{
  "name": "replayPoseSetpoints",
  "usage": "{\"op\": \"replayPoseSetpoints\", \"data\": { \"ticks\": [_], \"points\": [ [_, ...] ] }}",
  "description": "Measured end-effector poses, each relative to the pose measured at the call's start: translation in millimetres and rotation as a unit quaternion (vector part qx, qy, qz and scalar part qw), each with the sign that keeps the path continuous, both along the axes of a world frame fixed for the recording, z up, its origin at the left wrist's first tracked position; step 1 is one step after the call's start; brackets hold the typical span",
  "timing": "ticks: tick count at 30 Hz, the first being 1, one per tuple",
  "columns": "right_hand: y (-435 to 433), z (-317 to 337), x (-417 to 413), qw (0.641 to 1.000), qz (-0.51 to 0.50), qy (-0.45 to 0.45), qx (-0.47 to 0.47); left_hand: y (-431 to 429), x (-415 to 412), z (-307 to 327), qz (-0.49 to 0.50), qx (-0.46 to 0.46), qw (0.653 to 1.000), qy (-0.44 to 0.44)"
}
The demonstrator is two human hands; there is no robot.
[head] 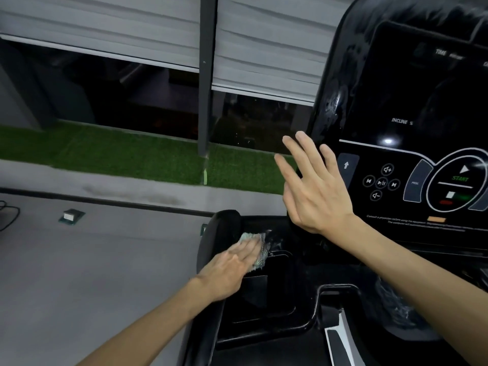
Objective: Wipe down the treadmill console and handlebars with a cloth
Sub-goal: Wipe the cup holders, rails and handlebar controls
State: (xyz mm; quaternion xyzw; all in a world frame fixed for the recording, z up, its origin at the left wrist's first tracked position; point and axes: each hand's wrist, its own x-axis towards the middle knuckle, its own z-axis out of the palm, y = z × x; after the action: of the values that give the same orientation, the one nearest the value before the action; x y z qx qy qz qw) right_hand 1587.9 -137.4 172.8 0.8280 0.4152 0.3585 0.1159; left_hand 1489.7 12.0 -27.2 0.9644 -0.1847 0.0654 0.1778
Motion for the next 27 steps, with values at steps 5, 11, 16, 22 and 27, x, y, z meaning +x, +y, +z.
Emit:
{"op": "replayPoseSetpoints", "data": {
  "ticks": [5, 11, 16, 22, 27],
  "points": [
    [0, 0, 0, 1.000, -0.003, 0.003, -0.005, -4, 9, 5, 0.001, 0.014, 1.000, -0.003],
    [-1, -1, 1, 1.000, -0.002, -0.001, -0.008, -16, 77, 27, 0.057, 0.007, 0.993, 0.103],
    [0, -1, 1, 1.000, 0.000, 0.002, -0.005, -21, 83, 30, 0.060, -0.037, 0.991, 0.114],
    [0, 0, 0, 1.000, -0.002, 0.005, -0.004, -20, 26, 14, -0.008, -0.024, 0.999, 0.022],
    [1, 0, 0, 1.000, -0.001, 0.006, -0.004, -26, 9, 14, -0.023, -0.039, 0.999, -0.013]
  ]
}}
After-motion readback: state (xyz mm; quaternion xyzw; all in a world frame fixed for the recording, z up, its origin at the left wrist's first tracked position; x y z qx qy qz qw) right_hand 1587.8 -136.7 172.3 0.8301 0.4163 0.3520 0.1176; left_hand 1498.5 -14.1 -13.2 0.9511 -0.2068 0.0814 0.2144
